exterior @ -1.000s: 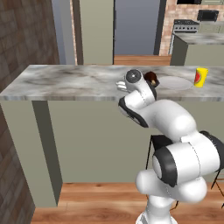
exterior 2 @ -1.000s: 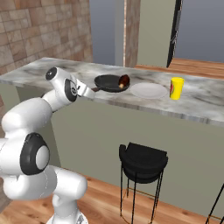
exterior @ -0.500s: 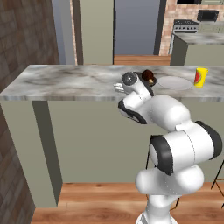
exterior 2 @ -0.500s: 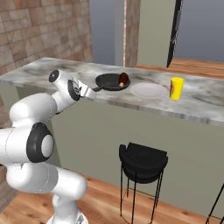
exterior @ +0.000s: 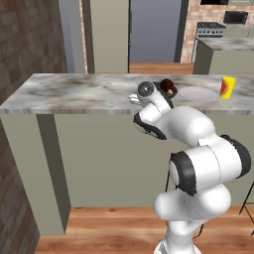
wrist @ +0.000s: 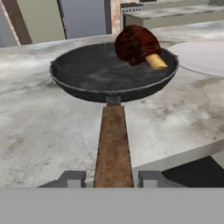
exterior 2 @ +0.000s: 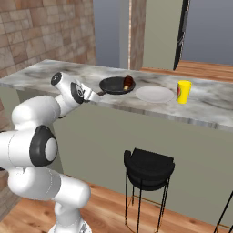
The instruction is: Pick up the pan with the steak in it and place it on the dining table. Then place the steak on the plate.
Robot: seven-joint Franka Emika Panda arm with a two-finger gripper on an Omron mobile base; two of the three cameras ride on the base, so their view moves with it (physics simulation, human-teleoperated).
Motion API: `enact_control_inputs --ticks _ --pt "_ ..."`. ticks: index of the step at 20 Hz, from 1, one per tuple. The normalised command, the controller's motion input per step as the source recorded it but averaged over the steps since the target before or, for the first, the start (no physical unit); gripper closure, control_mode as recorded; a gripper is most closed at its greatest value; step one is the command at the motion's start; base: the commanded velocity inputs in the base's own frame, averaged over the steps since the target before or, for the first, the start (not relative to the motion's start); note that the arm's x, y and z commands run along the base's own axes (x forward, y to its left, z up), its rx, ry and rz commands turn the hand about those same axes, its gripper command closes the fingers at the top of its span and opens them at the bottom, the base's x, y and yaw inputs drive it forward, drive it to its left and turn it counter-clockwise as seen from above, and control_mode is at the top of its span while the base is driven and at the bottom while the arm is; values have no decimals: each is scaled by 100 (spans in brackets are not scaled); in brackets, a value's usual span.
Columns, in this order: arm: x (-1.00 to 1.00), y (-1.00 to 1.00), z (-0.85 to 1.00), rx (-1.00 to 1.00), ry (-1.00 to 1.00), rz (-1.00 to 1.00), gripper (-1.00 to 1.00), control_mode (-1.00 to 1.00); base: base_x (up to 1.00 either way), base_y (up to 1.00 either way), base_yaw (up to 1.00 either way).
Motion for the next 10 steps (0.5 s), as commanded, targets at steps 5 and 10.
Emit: enact_control_inputs --ticks 5,10 --pt "0 0 4 0 0 0 -100 -100 0 0 0" --pt "0 0 23 0 0 -3 -100 -100 0 0 0"
